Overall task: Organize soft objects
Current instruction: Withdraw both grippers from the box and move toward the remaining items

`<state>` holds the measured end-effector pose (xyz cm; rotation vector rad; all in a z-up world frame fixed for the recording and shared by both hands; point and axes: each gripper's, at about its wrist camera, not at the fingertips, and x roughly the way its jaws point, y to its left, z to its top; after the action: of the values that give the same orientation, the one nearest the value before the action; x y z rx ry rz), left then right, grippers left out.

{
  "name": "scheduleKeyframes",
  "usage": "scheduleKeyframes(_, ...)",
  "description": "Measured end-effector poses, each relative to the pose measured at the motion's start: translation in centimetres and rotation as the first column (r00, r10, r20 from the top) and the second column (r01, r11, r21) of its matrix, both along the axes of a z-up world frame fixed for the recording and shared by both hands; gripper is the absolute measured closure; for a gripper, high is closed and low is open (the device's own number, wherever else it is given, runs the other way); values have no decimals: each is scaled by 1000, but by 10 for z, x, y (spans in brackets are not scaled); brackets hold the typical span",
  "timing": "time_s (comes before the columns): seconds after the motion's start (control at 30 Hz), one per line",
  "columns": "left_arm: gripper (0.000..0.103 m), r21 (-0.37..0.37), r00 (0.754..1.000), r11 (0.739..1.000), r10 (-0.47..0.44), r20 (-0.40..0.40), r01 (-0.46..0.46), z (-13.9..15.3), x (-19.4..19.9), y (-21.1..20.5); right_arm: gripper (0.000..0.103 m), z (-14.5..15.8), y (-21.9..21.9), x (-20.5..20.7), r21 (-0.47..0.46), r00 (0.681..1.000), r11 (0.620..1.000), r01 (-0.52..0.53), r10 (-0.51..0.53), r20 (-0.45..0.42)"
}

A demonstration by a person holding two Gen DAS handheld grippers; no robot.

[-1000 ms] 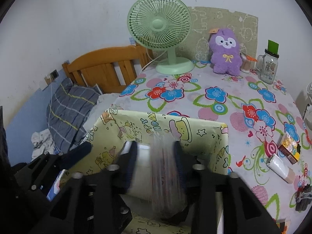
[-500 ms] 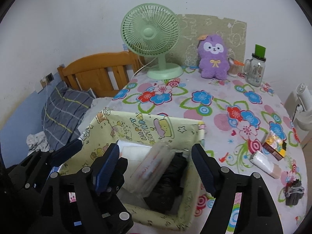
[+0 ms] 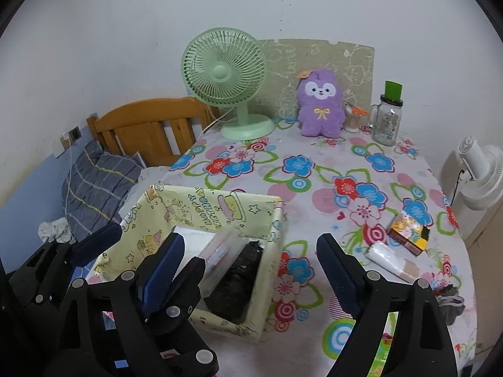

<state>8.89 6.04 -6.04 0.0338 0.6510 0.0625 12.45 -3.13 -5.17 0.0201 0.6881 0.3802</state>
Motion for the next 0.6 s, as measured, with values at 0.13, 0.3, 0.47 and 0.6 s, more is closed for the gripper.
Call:
scheduleKeyframes(0.13, 14, 8, 1000, 1000, 1, 16, -1, 7, -5, -10, 14, 7, -12, -6, -1, 1000, 1000, 12, -12, 12)
scheduleKeyframes(0.3, 11, 10, 999, 1000, -10, 34, 9, 13, -12, -24, 13, 12, -24, -13, -14, 999, 999, 32, -32, 20)
scheduleKeyframes(0.47, 10, 10, 999, 1000, -22, 46, 21, 19, -17, -36, 13, 17, -37, -19, -12, 998, 999, 48, -48, 29)
scheduleKeyframes(0.6, 9, 3, 998, 1000, -29, 51, 29, 22, -20, -45, 13, 21, -48, -23, -11, 997, 998, 68, -67, 39)
